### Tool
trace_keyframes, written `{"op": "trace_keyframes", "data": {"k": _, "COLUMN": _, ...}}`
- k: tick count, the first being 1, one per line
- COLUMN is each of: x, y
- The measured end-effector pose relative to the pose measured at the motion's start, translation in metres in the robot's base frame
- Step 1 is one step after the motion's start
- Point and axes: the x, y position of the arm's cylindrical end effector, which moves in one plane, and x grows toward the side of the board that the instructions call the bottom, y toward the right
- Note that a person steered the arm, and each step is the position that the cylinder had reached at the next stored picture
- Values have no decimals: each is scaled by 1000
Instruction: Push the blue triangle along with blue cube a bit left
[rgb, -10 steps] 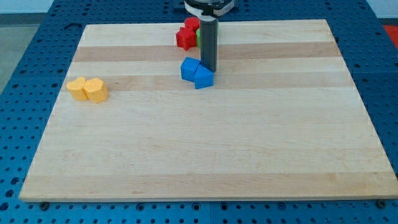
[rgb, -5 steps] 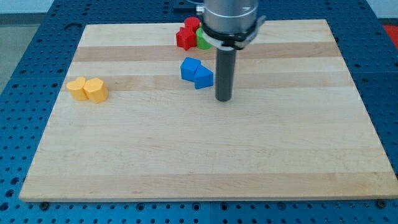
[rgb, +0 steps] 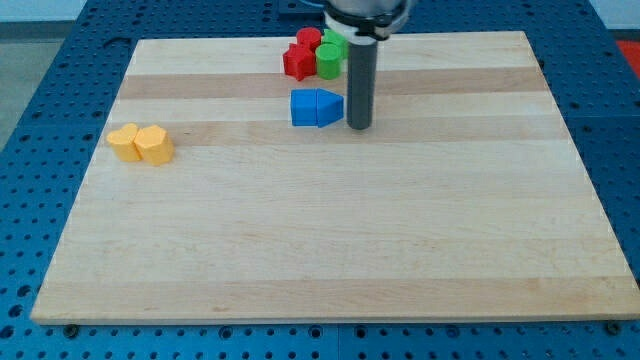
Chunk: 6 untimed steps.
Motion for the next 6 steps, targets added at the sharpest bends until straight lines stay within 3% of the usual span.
{"op": "trace_keyframes", "data": {"k": 4, "x": -17, "y": 10}}
{"op": "trace_keyframes", "data": {"k": 6, "x": -18, "y": -31}}
